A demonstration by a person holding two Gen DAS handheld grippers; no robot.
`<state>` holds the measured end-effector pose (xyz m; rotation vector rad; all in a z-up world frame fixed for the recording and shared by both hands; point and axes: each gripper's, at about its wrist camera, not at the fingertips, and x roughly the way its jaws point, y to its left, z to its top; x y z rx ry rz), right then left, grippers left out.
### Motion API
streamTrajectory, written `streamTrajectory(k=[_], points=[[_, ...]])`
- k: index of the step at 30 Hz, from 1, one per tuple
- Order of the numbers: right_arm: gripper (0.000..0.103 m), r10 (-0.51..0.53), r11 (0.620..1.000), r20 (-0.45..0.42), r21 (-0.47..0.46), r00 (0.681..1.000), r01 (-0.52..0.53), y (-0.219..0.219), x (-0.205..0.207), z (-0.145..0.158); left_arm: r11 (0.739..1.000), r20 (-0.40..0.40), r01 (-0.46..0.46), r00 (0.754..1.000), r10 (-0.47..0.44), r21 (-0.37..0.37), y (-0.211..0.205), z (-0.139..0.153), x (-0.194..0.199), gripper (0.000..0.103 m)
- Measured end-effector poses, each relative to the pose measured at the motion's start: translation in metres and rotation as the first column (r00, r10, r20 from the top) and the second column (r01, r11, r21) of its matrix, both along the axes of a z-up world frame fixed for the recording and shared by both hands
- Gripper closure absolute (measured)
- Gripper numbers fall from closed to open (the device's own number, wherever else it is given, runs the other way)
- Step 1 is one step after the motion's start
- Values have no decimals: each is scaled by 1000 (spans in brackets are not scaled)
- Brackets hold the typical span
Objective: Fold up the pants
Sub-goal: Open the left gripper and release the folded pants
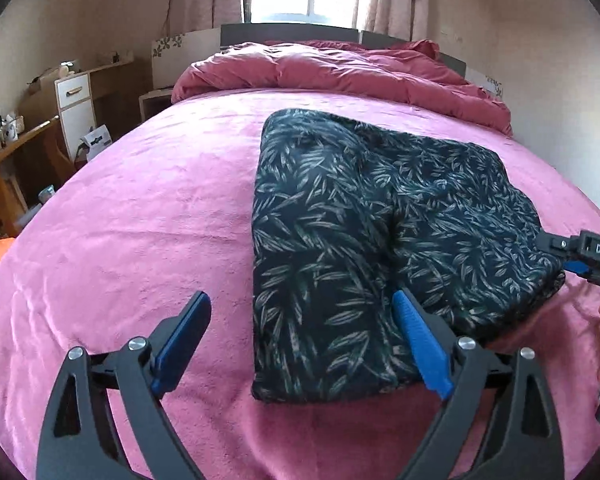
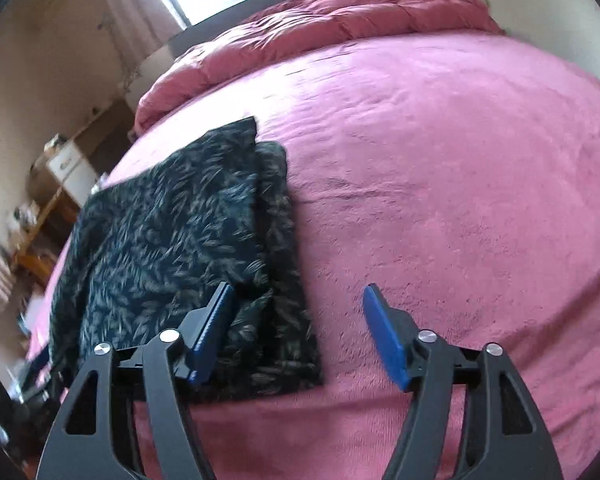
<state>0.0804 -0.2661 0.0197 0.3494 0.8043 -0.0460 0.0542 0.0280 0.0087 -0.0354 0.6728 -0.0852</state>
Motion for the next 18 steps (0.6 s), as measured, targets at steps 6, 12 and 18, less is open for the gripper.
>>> streamTrajectory(k=[6,12,18], points=[[32,11,996,77,-88,997,-4,18,-25,16,997,61,-39,998,35,67,-8,8,-26,2],[16,20,989,83,-145,996,-8,41,-58,21,993,101,-36,995,24,110,-20,19,-60,2],[4,-8,965,127,-260,992,41,69,-97,27,997,93,-52,995,46,62,-16,26,-88,2]])
